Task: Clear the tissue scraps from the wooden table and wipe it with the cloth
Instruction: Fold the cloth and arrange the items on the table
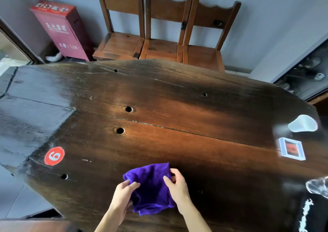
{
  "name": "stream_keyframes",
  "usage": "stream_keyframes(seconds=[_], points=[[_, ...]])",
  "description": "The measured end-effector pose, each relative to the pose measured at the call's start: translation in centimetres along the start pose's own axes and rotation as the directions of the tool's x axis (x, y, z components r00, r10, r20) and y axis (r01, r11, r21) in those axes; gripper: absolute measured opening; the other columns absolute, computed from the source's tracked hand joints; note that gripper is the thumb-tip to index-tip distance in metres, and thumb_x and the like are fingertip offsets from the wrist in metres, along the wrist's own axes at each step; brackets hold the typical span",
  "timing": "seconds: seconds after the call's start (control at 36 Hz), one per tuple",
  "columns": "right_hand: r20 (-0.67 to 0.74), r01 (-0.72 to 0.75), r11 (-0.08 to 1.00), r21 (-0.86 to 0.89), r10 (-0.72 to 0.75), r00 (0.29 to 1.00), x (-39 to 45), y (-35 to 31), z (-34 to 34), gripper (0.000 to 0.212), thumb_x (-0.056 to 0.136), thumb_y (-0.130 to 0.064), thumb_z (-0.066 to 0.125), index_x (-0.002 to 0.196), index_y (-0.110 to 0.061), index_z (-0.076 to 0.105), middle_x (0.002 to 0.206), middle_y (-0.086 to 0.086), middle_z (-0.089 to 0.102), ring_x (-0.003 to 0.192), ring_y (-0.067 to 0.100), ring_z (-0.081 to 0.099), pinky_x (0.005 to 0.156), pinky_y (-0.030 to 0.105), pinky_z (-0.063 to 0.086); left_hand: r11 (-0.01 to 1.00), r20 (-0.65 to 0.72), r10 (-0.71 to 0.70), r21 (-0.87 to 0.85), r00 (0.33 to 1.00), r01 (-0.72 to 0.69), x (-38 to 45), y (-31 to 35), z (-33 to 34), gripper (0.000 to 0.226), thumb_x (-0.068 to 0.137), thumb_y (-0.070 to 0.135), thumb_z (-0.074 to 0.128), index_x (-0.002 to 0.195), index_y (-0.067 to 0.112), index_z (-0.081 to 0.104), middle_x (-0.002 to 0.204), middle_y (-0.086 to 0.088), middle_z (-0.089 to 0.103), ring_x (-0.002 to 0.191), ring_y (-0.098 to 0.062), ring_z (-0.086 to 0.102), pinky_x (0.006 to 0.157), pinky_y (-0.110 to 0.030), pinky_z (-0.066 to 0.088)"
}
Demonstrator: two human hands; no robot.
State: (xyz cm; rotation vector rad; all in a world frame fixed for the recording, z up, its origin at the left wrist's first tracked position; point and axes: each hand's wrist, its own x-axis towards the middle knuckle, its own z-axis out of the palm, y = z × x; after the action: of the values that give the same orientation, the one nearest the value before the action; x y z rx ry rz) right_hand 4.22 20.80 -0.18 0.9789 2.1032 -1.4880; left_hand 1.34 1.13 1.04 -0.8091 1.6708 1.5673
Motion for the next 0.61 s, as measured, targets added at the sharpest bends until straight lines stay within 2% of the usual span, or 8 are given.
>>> stream_keyframes(seconds=[0.06,0.11,0.14,0.25,0.31,0.42,0.5,0.61], points=[[0.001,-0.004,0.999,0.054,0.004,1.000,-1.0,-0.4,-0.9,0.026,0.096,-0.028,0.066,0.121,-0.035,0.060,0.117,-0.011,0.063,0.108,0.008,0.061,0.101,0.039,0.053,0.999,0.073,0.029,-0.036,0.997,-0.026,-1.0,0.5,-0.2,0.012,0.090,0.003,0.064,0.090,0.002,0.076,0.089,-0.020,0.077,0.073,-0.033,0.073,0.066,-0.040,0.059],[0.003,0.001,0.997,0.081,-0.002,1.000,-2.2,-1.0,-2.1,0.027,0.097,-0.028,0.065,0.121,-0.038,0.059,0.115,-0.016,0.060,0.108,0.005,0.060,0.102,0.040,0.052,0.997,0.153,0.054,-0.056,0.987,-0.046,-2.0,1.5,-0.3,0.020,0.092,0.000,0.061,0.095,0.009,0.079,0.102,-0.026,0.076,0.093,-0.043,0.074,0.089,-0.056,0.058],[-0.008,0.011,0.996,0.088,-0.011,1.000,-2.9,-1.2,-2.7,0.028,0.097,-0.027,0.065,0.124,-0.037,0.059,0.113,-0.019,0.059,0.108,0.004,0.059,0.103,0.039,0.052,0.997,0.197,0.062,-0.065,0.978,-0.050,-2.6,2.0,-0.3,0.023,0.093,0.000,0.059,0.098,0.012,0.079,0.105,-0.025,0.075,0.098,-0.044,0.073,0.092,-0.058,0.057],[-0.080,0.050,0.984,0.170,-0.037,0.996,-6.4,-2.0,-4.5,0.027,0.098,-0.022,0.064,0.121,-0.037,0.062,0.111,-0.020,0.062,0.105,0.000,0.060,0.100,0.032,0.052,0.991,0.371,0.070,-0.135,0.926,-0.020,-5.6,4.0,0.0,0.034,0.093,-0.002,0.053,0.112,0.016,0.076,0.118,-0.024,0.073,0.107,-0.042,0.071,0.082,-0.046,0.061],[-0.111,0.060,0.961,0.271,-0.031,0.993,-8.3,-2.2,-5.2,0.026,0.098,-0.019,0.064,0.115,-0.039,0.064,0.113,-0.011,0.066,0.107,0.007,0.064,0.100,0.037,0.054,0.986,0.431,0.069,-0.167,0.900,0.004,-7.0,5.0,0.2,0.036,0.092,-0.002,0.054,0.116,0.016,0.075,0.122,-0.024,0.071,0.110,-0.041,0.070,0.082,-0.045,0.061],[-0.157,0.092,0.883,0.460,-0.021,0.987,-11.8,-2.5,-7.5,0.025,0.098,-0.013,0.063,0.118,-0.028,0.066,0.116,0.008,0.070,0.108,0.022,0.069,0.099,0.048,0.055,0.988,0.540,0.077,-0.154,0.838,0.009,-9.7,6.9,1.4,0.040,0.090,0.000,0.055,0.122,0.017,0.072,0.127,-0.023,0.069,0.109,-0.037,0.071,0.079,-0.043,0.060],[-0.188,0.121,0.828,0.548,-0.019,0.982,-14.4,-2.7,-9.7,0.024,0.099,-0.011,0.062,0.119,-0.022,0.065,0.116,0.009,0.072,0.110,0.025,0.069,0.101,0.051,0.053,0.990,0.615,0.079,-0.141,0.785,0.011,-11.8,8.0,2.8,0.044,0.088,0.001,0.057,0.126,0.019,0.070,0.131,-0.020,0.068,0.116,-0.036,0.069,0.082,-0.042,0.060],[-0.222,0.125,0.792,0.597,0.014,0.975,-17.6,-2.8,-12.6,0.027,0.098,-0.016,0.064,0.123,-0.027,0.063,0.116,0.010,0.071,0.108,0.026,0.070,0.099,0.051,0.055,0.992,0.694,0.070,-0.124,0.717,0.022,-14.1,8.8,4.8,0.048,0.088,0.001,0.062,0.133,0.017,0.066,0.137,-0.020,0.064,0.120,-0.036,0.067,0.086,-0.044,0.058]])
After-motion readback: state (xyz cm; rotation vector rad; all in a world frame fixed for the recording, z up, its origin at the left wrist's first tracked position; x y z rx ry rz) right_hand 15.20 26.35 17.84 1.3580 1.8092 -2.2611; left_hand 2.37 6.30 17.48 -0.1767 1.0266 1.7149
